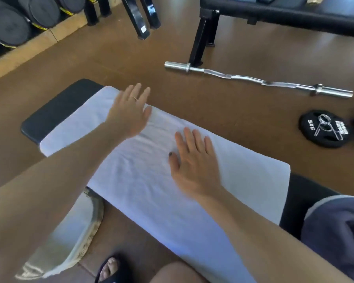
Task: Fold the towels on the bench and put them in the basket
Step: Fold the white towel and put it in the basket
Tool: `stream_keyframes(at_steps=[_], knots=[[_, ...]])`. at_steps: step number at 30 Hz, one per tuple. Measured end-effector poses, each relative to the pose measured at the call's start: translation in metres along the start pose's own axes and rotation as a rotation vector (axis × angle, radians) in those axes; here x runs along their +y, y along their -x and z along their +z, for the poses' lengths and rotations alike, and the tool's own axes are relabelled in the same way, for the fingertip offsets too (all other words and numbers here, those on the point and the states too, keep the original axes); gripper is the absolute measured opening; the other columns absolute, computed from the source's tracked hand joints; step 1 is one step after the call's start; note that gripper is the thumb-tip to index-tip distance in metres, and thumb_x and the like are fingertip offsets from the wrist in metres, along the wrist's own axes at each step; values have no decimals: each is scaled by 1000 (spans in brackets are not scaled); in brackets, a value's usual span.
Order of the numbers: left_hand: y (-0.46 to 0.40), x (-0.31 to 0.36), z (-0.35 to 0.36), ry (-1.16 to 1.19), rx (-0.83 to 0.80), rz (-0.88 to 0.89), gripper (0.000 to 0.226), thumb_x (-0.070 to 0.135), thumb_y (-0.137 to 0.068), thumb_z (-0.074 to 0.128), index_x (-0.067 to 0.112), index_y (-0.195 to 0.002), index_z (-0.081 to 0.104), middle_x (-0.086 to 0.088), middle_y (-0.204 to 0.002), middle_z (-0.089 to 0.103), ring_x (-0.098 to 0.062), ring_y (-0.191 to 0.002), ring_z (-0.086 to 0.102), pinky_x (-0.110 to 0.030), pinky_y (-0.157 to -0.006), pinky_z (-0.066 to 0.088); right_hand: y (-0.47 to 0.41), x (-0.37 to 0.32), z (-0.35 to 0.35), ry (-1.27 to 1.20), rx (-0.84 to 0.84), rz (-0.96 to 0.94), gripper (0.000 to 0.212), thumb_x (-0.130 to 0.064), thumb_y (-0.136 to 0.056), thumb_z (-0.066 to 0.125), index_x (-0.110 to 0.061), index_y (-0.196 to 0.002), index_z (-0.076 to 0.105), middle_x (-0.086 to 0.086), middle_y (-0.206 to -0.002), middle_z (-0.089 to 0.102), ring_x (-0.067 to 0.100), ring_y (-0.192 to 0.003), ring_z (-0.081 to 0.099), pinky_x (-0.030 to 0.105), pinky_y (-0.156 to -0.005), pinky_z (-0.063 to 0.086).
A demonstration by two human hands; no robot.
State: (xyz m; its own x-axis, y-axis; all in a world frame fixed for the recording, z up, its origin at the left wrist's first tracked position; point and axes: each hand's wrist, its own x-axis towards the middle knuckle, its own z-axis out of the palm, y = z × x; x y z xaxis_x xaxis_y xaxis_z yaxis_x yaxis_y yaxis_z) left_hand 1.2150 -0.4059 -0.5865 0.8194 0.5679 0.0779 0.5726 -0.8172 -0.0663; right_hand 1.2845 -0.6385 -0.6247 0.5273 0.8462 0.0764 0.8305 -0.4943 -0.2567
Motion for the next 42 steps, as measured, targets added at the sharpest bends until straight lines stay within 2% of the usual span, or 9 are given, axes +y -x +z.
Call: stream_keyframes(at_steps=[4,10,13,16,20,27,31,36,42], knots=[[51,77,10,159,-97,279,66,41,-100,16,9,-149,46,-16,-155,42,-35,-142,41,-49,-115,34,-6,24,-4,-57,67,18,60,-38,-97,25,-9,-143,50,13,-150,48,33,-140,41,44,-117,27],[58,66,9,130,-201,9,57,46,-105,10,33,-161,8,4,-169,3,-22,-155,3,-43,-125,6,24,101,-40,29,27,168,39,-36,-104,31,-14,-121,58,11,-103,64,37,-97,61,44,-83,44],[58,66,3,69,-279,-69,59,45,-106,12,27,-162,1,2,-169,-5,-24,-155,-1,-45,-125,7,34,129,-61,38,-102,264,37,-33,-106,21,-16,-118,52,6,-107,61,30,-90,60,37,-70,38],[69,85,-10,-8,-320,-133,62,43,-107,17,16,-161,2,-6,-169,-1,-27,-155,4,-47,-124,10,32,139,-77,52,-218,339,48,-34,-107,14,-15,-142,42,9,-122,60,31,-99,61,39,-77,43],[99,145,-28,115,-265,-24,62,48,-107,20,24,-161,3,-2,-169,0,-23,-155,3,-48,-124,7,30,116,-70,32,109,126,44,-42,-104,26,-12,-113,58,14,-105,64,37,-92,62,39,-68,38],[147,143,-8,108,-348,-40,62,60,-102,4,41,-157,-15,9,-165,-23,-19,-153,-18,-51,-124,-4,81,155,-75,67,-149,236,54,-44,-107,25,-13,-151,34,12,-140,52,33,-127,50,44,-105,38],[145,164,-26,82,-374,-75,66,54,-105,19,28,-161,-3,-5,-169,-9,-28,-155,-4,-53,-123,8,71,157,-95,55,-271,471,55,-46,-107,23,-5,-138,45,19,-138,50,38,-125,49,47,-102,39],[185,241,-61,68,-336,223,78,74,-91,38,16,-143,31,-12,-147,32,-34,-129,36,-47,-99,40,68,148,-96,-35,-167,420,37,-32,-106,39,-7,-133,45,15,-128,55,35,-114,55,45,-93,47],[240,280,-75,-108,-401,428,95,84,-78,50,8,-134,36,-12,-139,36,-35,-125,34,-53,-103,33,63,146,-108,-173,-45,457,35,-5,-94,55,-5,-128,47,17,-124,54,35,-109,53,40,-77,46]])
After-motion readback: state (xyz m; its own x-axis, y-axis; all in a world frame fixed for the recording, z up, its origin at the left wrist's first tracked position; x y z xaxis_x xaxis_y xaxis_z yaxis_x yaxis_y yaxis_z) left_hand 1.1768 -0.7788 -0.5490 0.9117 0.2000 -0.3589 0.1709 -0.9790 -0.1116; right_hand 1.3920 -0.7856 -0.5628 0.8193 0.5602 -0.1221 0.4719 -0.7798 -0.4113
